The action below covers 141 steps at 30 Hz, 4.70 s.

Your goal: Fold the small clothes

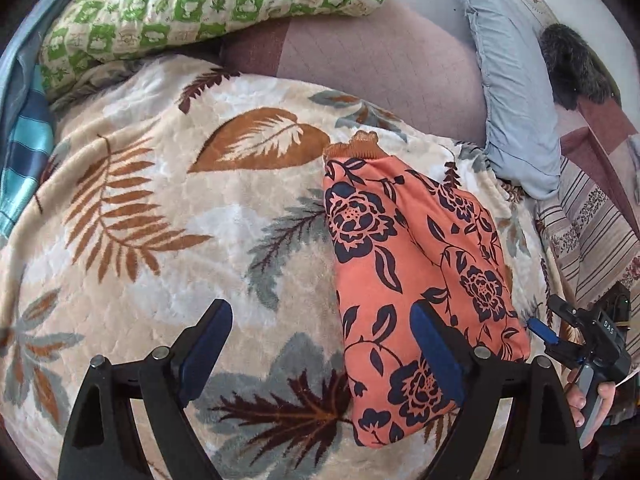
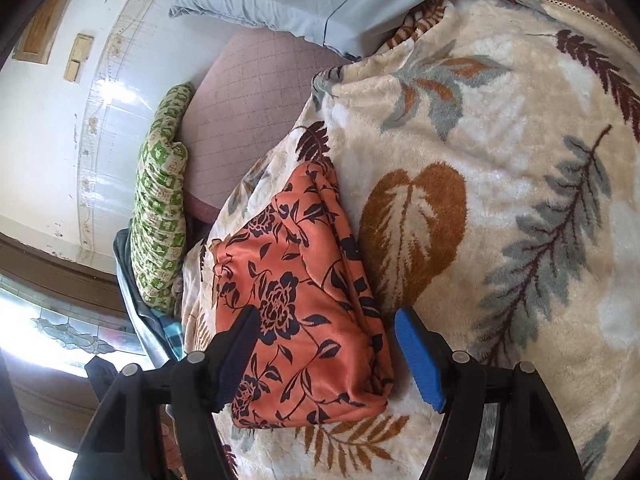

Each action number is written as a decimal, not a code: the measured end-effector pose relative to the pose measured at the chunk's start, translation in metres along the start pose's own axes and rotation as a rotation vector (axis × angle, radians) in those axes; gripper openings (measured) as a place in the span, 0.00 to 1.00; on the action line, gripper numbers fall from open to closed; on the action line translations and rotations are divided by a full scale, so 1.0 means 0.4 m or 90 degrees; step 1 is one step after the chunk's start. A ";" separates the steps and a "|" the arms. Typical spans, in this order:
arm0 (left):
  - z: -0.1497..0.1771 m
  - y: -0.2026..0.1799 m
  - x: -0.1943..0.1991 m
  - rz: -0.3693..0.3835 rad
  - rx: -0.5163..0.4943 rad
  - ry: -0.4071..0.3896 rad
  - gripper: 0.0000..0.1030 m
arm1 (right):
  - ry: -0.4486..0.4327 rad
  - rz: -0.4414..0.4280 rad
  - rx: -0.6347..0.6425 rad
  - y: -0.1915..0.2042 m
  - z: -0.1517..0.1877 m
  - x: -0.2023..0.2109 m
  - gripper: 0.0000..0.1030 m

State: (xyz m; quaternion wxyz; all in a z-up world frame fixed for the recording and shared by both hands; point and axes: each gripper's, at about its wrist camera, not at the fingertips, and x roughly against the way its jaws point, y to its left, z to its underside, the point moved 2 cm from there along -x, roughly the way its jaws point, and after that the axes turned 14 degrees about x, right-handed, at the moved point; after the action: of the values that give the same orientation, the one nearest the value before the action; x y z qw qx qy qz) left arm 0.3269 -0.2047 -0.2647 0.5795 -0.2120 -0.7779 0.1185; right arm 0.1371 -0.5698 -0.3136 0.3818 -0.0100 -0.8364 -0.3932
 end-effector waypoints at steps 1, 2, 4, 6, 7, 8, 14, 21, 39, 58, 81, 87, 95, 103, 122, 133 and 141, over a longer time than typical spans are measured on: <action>-0.001 0.000 -0.020 0.009 0.007 0.010 0.88 | 0.005 -0.003 -0.002 -0.008 -0.004 -0.020 0.71; 0.000 -0.001 -0.039 0.020 0.011 0.018 0.88 | 0.011 -0.003 -0.004 -0.017 -0.007 -0.039 0.71; 0.006 -0.010 -0.078 0.045 0.013 0.032 0.88 | 0.021 -0.005 -0.014 -0.037 -0.008 -0.081 0.71; 0.015 -0.024 -0.114 0.068 0.015 0.046 0.88 | 0.043 -0.028 -0.031 -0.055 -0.005 -0.128 0.71; 0.021 -0.031 -0.129 0.082 0.017 0.055 0.88 | 0.055 -0.039 -0.038 -0.060 -0.003 -0.149 0.71; 0.027 -0.038 -0.142 0.095 0.017 0.062 0.88 | 0.063 -0.050 -0.040 -0.062 -0.002 -0.163 0.71; 0.065 -0.078 -0.186 0.132 -0.020 0.092 0.88 | 0.092 -0.122 -0.019 -0.018 -0.002 -0.214 0.71; 0.072 -0.094 -0.189 0.118 -0.030 0.073 0.58 | 0.109 -0.081 0.044 0.056 0.018 -0.241 0.47; 0.111 -0.023 0.218 0.064 -0.105 -0.096 0.45 | -0.027 -0.141 0.224 0.387 0.164 -0.037 0.37; 0.309 0.061 0.586 -0.244 -0.186 -0.364 0.90 | -0.091 0.120 0.389 0.545 0.299 0.356 0.55; 0.505 0.021 1.022 -0.240 -0.108 -0.571 1.00 | -0.234 0.200 0.533 0.859 0.556 0.613 0.57; 0.519 0.030 1.053 -0.228 -0.090 -0.576 1.00 | -0.234 0.204 0.532 0.868 0.568 0.625 0.57; 0.538 0.043 1.078 -0.242 -0.083 -0.589 1.00 | -0.235 0.197 0.542 0.888 0.592 0.631 0.57; 0.544 0.050 1.088 -0.249 -0.082 -0.597 1.00 | -0.234 0.198 0.550 0.900 0.607 0.626 0.57; 0.534 0.050 1.074 -0.262 -0.076 -0.592 1.00 | -0.224 0.199 0.549 0.890 0.599 0.603 0.57; 0.521 0.059 1.060 -0.270 -0.071 -0.584 1.00 | -0.235 0.173 0.573 0.952 0.592 0.593 0.57; 0.514 0.059 1.060 -0.264 -0.066 -0.588 1.00 | -0.218 0.201 0.530 0.870 0.573 0.592 0.57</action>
State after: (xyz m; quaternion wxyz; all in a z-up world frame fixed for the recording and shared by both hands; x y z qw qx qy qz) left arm 0.0347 0.0269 0.0245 0.1751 -0.0069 -0.9836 0.0435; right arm -0.0649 -0.2443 -0.0257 0.2650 -0.0477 -0.9620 0.0452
